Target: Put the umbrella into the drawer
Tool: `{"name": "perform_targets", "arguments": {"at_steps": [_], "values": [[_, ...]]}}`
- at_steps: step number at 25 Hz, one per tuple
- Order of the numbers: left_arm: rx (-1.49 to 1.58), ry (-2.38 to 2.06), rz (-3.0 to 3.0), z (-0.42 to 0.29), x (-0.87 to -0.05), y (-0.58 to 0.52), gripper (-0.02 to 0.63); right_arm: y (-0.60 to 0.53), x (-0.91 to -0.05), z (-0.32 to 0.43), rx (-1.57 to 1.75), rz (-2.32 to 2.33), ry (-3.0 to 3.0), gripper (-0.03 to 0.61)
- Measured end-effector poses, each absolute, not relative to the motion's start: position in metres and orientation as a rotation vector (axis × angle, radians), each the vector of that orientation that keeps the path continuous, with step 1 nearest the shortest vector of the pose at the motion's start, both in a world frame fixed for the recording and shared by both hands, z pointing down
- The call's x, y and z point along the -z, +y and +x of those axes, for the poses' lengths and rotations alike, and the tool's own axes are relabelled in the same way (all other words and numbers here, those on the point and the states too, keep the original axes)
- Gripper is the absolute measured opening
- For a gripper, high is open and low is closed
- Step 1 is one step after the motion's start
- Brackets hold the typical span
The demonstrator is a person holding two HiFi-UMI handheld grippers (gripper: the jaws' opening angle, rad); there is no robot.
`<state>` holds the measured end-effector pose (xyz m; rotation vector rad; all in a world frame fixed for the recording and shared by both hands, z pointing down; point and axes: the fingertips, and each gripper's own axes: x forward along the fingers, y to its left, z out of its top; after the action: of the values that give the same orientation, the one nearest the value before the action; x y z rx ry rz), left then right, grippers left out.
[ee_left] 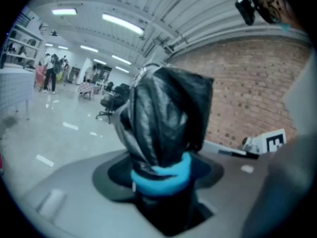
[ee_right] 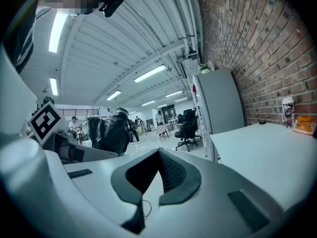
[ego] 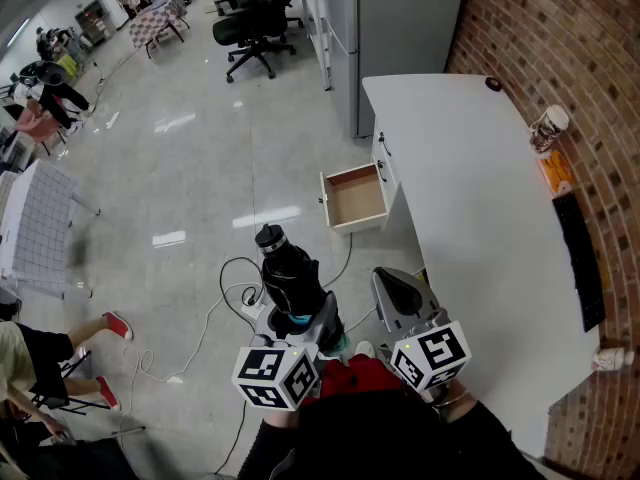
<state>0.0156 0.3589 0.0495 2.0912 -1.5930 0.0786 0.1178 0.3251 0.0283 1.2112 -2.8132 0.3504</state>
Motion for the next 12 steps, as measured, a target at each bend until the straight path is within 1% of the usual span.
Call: {"name": "perform_targets", "arguments": {"at_steps": [12], "values": [[-0.086, -1.614, 2.082, 0.0242, -0.0469, 0.3525, 0.284, 0.3180, -0.0271, 0.1222, -0.346, 1.173, -2.844, 0.002]]}}
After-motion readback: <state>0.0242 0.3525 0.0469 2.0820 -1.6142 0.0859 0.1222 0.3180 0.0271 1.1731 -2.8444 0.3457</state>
